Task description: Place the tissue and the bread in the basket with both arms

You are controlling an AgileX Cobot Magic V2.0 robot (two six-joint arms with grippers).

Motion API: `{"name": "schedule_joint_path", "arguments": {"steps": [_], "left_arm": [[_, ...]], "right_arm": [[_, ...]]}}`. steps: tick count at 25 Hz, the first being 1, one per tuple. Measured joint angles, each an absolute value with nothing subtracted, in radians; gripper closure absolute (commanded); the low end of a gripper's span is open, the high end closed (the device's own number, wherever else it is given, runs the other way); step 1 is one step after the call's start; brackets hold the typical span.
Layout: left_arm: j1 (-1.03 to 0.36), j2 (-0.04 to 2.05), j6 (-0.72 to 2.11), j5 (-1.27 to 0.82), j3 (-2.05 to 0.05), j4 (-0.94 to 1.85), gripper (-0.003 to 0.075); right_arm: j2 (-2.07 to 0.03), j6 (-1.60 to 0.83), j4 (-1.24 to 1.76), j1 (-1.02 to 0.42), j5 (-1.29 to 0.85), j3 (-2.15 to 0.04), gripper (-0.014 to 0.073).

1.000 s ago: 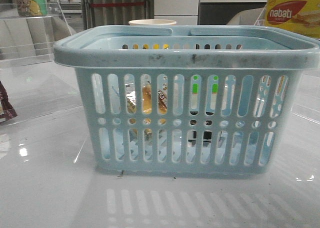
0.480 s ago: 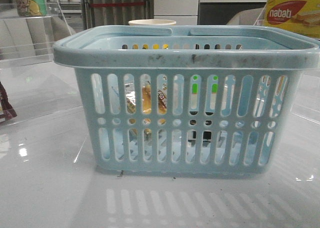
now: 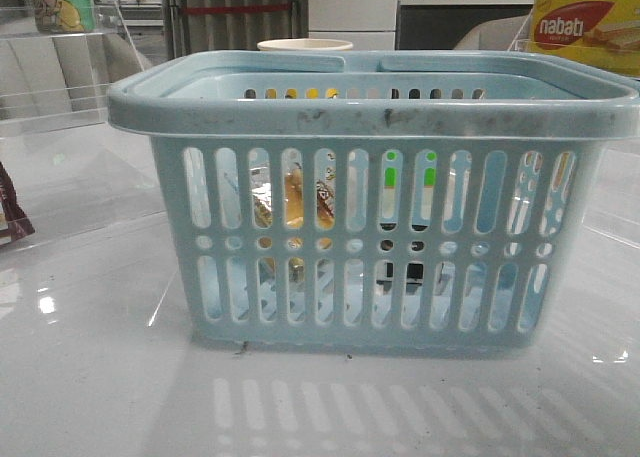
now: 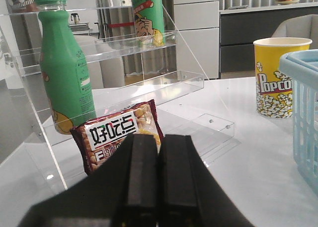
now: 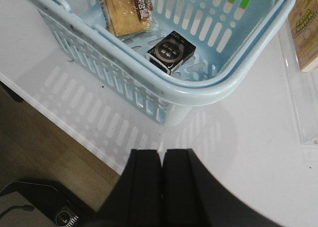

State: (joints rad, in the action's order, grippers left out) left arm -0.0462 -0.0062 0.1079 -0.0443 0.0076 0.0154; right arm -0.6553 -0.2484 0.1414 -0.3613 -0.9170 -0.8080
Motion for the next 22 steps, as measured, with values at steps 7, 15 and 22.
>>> {"name": "schedule_joint_path", "arguments": {"steps": [7,15,22], "left_arm": [[-0.046,-0.006,0.108,-0.044,0.008,0.015,0.0630],[-0.046,-0.006,0.108,-0.044,0.008,0.015,0.0630],[-0.046,-0.006,0.108,-0.044,0.008,0.015,0.0630]], "right_arm": [[-0.655,-0.248,0.141,-0.361,-0.917,-0.808,0.0536],[-0.631,-0.248,0.140,-0.356,-0.905,-0.780,0.0536],[-0.374,-0.248,0.138,-0.126,-0.650,-0.469,0.0536]]}}
